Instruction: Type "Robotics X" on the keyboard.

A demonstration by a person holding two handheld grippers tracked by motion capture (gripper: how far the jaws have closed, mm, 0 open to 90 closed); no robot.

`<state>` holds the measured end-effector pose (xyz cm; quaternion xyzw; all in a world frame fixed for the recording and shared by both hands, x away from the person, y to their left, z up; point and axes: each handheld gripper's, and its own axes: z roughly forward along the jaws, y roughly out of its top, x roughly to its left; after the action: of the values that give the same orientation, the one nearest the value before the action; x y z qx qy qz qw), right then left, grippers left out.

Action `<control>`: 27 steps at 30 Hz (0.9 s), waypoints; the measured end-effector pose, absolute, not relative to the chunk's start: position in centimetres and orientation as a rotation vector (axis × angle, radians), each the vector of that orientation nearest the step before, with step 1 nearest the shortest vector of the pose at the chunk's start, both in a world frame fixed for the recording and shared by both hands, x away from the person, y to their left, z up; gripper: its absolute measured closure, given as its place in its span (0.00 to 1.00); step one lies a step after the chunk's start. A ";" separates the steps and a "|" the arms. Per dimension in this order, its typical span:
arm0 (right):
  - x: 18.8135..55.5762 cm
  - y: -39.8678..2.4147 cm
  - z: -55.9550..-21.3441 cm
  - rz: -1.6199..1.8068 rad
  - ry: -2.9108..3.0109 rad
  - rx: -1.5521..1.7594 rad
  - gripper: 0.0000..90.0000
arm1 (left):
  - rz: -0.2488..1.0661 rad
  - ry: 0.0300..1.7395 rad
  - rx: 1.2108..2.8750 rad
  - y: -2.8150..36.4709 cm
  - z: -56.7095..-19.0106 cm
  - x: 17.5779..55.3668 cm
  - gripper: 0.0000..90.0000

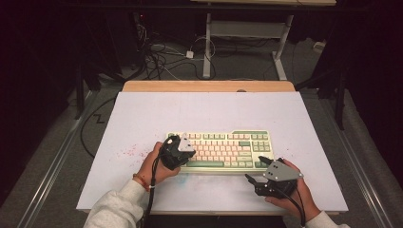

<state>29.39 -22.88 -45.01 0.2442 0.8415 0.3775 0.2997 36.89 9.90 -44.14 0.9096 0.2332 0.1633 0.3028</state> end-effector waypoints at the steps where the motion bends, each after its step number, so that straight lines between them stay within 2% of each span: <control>1: 29.4 -22.9 -45.0 1.002 2.235 0.650 0.31 | 0.435 0.620 2.413 9.9 -44.1 36.9 0.97; 27: 29.5 -22.8 -45.2 0.991 2.250 0.644 0.31 | 0.429 0.688 2.402 11.0 -44.5 38.3 0.96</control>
<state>29.50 -22.82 -45.19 0.2420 0.8457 0.3724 0.2957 38.26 10.97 -44.47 0.9042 0.2591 0.1616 0.2988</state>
